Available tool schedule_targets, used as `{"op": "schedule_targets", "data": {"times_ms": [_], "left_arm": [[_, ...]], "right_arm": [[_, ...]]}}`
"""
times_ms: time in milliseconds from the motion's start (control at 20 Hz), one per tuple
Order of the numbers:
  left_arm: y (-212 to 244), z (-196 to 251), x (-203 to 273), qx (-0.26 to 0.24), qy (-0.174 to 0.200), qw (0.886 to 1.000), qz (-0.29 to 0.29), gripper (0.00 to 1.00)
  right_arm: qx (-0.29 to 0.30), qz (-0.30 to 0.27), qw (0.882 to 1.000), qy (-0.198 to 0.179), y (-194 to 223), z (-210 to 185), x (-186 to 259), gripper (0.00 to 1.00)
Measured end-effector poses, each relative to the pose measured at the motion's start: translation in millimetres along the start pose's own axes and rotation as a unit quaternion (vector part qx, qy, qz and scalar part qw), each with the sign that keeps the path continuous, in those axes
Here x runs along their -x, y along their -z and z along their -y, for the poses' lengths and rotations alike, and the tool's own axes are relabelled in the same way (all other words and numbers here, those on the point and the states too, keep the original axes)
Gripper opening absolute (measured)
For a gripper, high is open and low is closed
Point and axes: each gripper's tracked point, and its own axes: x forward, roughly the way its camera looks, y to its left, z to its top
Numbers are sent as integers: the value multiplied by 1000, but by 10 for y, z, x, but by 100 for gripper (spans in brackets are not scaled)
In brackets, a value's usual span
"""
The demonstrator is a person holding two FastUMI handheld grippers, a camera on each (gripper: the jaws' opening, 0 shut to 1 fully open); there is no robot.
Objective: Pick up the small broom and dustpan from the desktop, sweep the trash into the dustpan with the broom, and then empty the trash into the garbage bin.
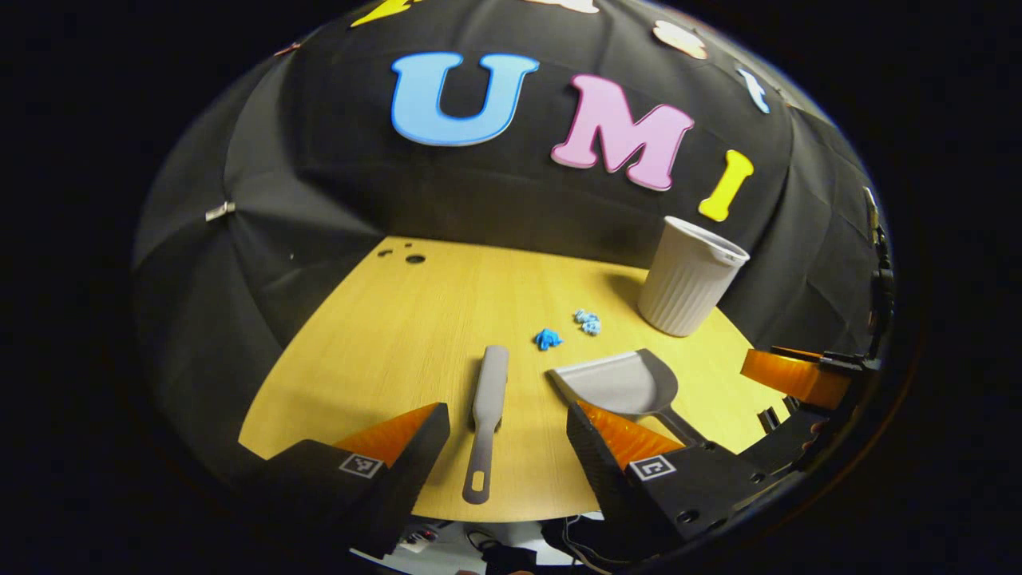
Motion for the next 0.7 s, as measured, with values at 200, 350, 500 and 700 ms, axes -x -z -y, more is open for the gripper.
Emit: {"op": "schedule_targets", "data": {"times_ms": [200,350,500,700], "left_arm": [[206,-133,-278,-10,-16,998,-63,96],[323,-213,-494,-40,-29,992,-115,95],[405,-280,-699,-92,-42,982,-162,95],[564,-293,-918,-130,-40,965,-224,95]], "right_arm": [[13,-28,999,-19,49,24,-210,99],[22,-49,998,-27,66,81,-432,99],[31,-73,996,-32,156,140,-607,99],[12,-115,993,-38,429,157,-727,99]]}}
